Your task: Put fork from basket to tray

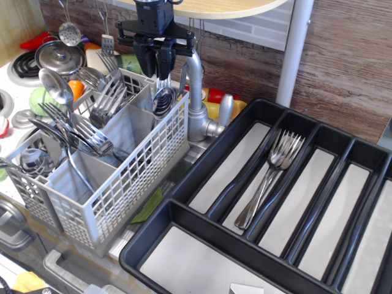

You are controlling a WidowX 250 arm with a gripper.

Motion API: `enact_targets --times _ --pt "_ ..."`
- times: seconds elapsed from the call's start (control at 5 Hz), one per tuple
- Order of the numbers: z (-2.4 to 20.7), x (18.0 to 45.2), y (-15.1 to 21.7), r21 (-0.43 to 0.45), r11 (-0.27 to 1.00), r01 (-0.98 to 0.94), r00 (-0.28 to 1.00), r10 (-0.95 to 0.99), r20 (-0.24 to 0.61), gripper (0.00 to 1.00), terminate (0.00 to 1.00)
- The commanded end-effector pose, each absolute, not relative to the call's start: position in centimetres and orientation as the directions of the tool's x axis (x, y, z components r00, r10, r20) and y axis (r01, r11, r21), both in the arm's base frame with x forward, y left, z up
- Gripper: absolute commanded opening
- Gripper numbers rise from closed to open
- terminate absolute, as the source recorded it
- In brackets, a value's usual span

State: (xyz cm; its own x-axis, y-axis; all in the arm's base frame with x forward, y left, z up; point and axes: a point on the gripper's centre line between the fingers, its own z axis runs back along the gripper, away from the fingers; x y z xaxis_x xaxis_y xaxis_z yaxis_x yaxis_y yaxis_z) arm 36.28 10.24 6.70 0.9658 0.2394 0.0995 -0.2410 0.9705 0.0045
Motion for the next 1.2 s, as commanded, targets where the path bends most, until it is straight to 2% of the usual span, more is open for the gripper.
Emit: enact_targets --times 0.0,0.2,0.4,0.8,1.0 --pt "8.9 36.3 10.2 0.020 0.964 -0.266 0.950 0.258 0.178 0.00 0.00" --pt "9.2 36.5 10.2 0.036 0.964 -0.265 0.950 0.254 0.181 0.00 0.00" --pt "11.8 36.3 10.4 0.092 0.953 -0.289 0.951 0.274 0.143 0.00 0.00" --pt "21.1 33.9 9.3 0.261 0.842 -0.472 0.881 0.464 0.095 0.00 0.00" --pt "24.2 31.7 6.2 0.332 0.753 -0.567 0.820 0.554 0.144 0.00 0.00"
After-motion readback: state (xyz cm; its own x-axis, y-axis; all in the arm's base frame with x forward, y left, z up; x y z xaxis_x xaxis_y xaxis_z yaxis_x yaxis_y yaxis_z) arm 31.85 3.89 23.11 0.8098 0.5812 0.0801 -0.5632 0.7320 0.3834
